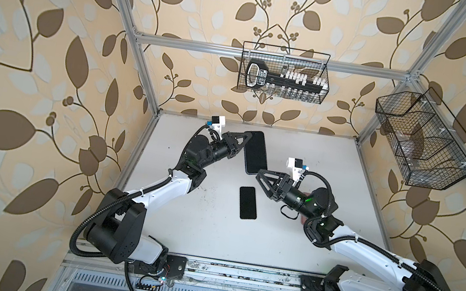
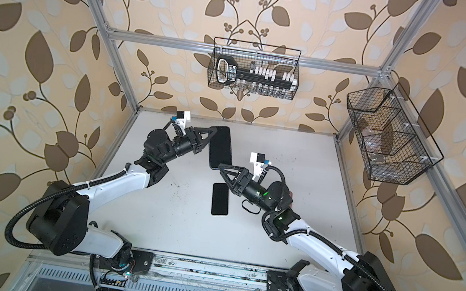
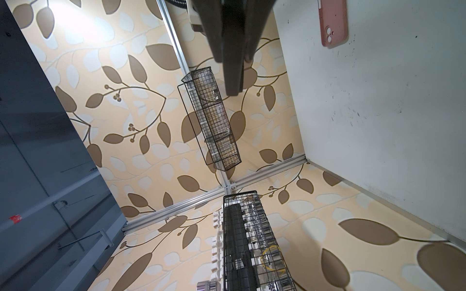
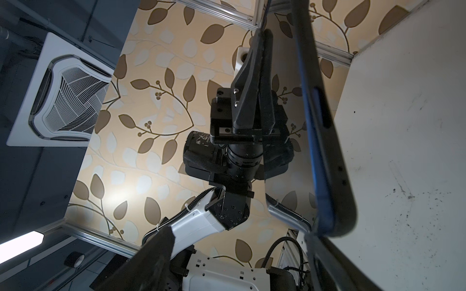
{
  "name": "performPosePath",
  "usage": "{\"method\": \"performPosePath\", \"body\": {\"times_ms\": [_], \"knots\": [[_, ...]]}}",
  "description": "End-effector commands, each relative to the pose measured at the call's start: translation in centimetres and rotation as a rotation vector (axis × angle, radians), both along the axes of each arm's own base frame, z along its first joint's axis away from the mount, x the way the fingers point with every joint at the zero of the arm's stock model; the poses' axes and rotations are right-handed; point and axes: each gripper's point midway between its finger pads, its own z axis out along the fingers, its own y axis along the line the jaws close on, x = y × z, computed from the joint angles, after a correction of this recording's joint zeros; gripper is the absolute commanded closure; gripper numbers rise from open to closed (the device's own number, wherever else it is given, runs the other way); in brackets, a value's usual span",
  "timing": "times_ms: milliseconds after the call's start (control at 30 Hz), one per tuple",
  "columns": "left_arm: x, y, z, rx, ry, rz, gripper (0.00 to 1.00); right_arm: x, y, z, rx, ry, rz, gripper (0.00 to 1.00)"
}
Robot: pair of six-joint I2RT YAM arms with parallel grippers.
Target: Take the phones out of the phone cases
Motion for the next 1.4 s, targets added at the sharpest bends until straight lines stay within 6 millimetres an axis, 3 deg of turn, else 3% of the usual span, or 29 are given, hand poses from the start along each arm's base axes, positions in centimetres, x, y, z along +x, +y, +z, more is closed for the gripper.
{"method": "performPosePath", "body": {"times_ms": [0, 700, 1000, 1367], "knots": [[-1.0, -0.4, 3.9, -0.046, -0.132, -0.026, 1.00, -0.4, -0.6, 1.7, 0.039, -0.029, -0.013, 0.18], [-1.5, -0.2, 5.3, -0.095, -0.145, -0.042, 1.00, 0.6, -0.7, 0.8, 0.029, -0.014, -0.026, 0.18], [-1.3, -0.3, 5.1, -0.083, -0.144, -0.039, 1.00, -0.1, -0.6, 1.3, 0.037, -0.023, -0.016, 0.18], [-1.1, -0.5, 5.1, -0.076, -0.146, -0.041, 1.00, -0.2, -1.1, 0.2, 0.007, -0.011, -0.035, 0.18]]}}
